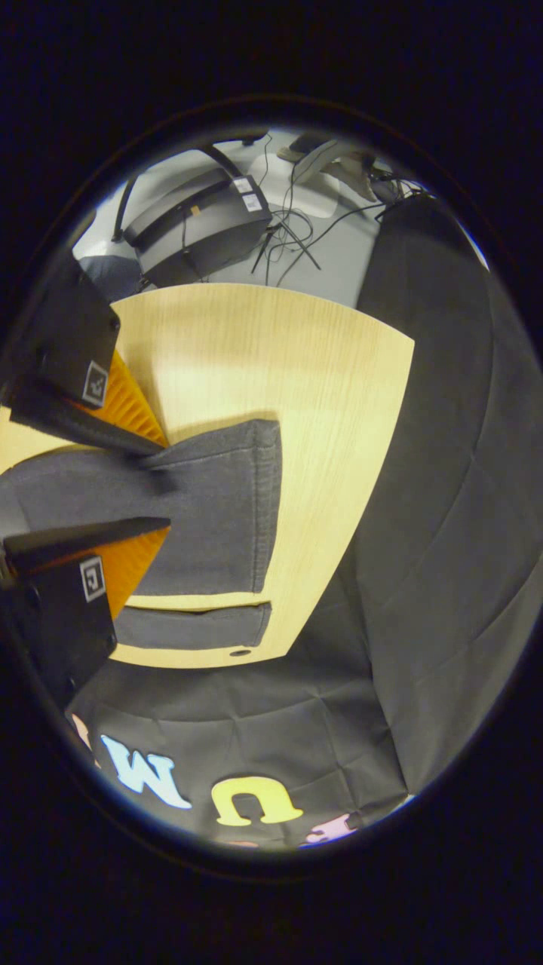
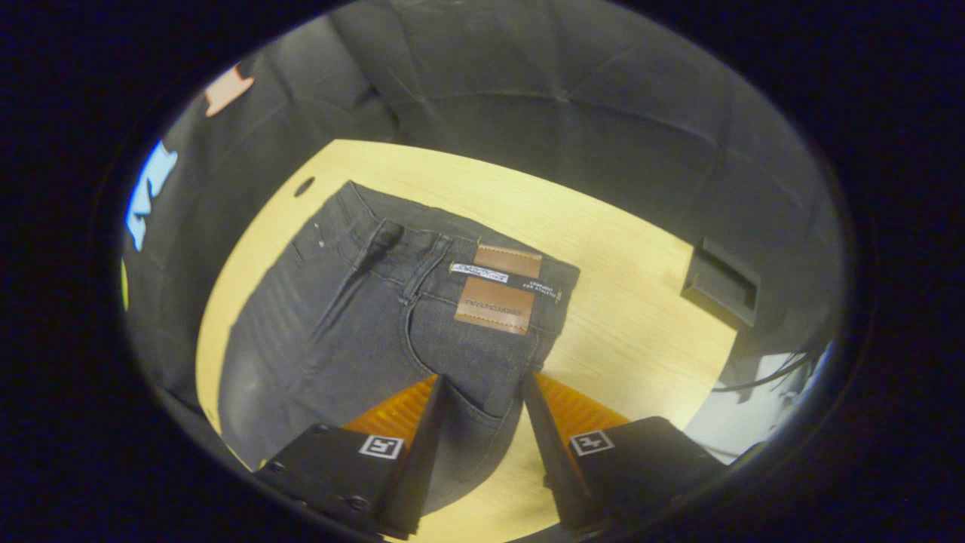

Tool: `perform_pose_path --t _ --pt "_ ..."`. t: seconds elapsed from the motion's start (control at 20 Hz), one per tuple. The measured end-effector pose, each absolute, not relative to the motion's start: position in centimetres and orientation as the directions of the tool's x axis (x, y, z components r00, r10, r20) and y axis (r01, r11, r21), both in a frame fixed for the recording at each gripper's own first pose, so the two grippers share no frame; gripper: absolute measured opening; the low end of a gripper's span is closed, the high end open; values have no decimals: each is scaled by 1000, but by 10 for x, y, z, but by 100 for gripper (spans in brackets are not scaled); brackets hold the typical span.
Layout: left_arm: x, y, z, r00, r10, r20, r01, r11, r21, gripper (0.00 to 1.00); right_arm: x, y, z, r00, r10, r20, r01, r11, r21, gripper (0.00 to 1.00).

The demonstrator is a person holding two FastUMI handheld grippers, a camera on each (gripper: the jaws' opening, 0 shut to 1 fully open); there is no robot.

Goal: Grasp the waist and the cuffs of the jeans and fold them to make the two legs overlap; first hold the waist and fold one-third of the jeans toward the cuffs, then hold the cuffs and fold the remaining one-third in the same direction to finish folding.

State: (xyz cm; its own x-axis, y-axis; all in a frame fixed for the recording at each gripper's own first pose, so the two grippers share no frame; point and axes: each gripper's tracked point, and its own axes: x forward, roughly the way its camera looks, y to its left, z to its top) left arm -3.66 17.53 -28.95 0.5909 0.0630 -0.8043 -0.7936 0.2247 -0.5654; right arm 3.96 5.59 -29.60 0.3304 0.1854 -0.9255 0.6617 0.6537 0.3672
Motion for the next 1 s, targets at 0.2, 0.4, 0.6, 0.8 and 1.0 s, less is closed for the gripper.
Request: perform_pose_path --t 0.2,0.4,0.6,0.8,1.0 --pt "-39 176 -294 612 29 -790 -778 200 -595 15 50 62 -295 382 224 -897 626 651 429 34" --pt "-41 175 -296 620 -32 -784 -764 203 -613 11 49 62 -294 465 348 -814 640 504 580 10" --pt "-27 170 -282 659 -78 -748 -737 129 -663 8 49 57 -284 565 452 -690 636 294 713 4" --pt "-17 165 -255 709 -106 -697 -697 50 -716 8 48 48 -263 609 512 -605 579 234 781 4" --pt "-8 163 -217 732 -166 -661 -676 -47 -736 9 66 32 -215 661 583 -472 479 156 864 4"
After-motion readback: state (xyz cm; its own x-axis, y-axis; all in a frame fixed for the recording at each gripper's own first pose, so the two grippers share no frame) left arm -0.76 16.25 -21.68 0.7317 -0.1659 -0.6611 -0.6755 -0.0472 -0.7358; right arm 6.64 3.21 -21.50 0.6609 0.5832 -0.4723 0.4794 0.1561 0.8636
